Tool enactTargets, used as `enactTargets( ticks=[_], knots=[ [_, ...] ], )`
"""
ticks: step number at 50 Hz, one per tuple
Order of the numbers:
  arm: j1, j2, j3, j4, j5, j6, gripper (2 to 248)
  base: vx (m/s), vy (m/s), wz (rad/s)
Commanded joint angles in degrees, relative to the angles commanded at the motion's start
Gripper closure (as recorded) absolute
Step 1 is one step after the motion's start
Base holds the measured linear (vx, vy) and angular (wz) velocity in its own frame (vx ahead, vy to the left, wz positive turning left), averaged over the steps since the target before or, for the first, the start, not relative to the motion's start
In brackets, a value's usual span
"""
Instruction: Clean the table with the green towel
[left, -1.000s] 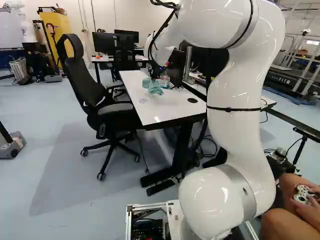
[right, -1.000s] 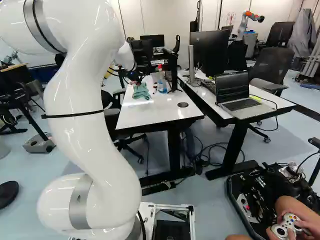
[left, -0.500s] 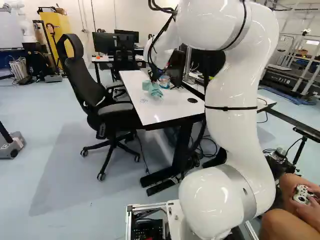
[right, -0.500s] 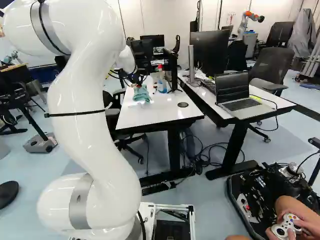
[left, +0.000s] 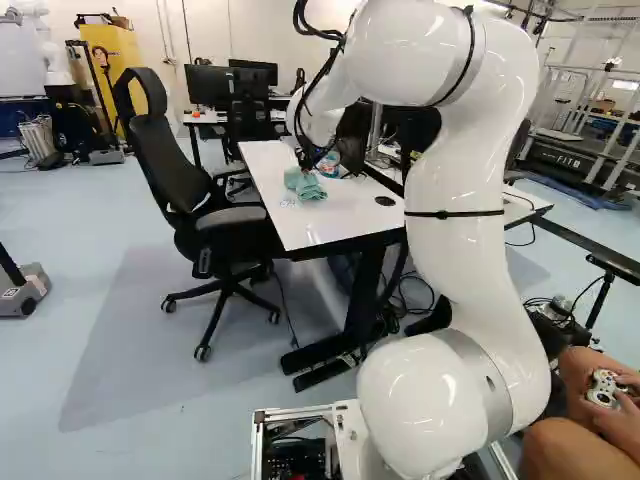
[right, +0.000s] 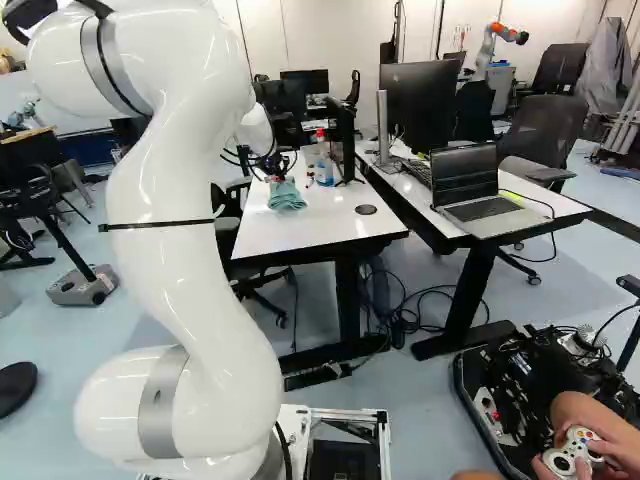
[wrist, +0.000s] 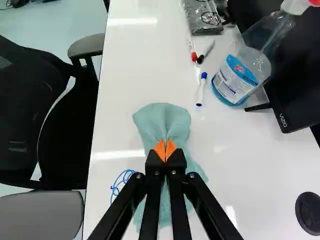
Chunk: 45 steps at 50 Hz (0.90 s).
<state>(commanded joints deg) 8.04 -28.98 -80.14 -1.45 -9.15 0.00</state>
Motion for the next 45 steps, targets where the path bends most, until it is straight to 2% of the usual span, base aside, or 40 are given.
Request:
enactTargets(
  ticks=[26, 45],
  knots=[
    [0.0, -0.1, 0.0, 0.0, 0.0, 0.0, 229, 0.0, 0.0, 0.0],
    [0.0, -2.1, -0.3, 0.0, 0.0, 0.0, 229, 0.0, 0.0, 0.0]
  ],
)
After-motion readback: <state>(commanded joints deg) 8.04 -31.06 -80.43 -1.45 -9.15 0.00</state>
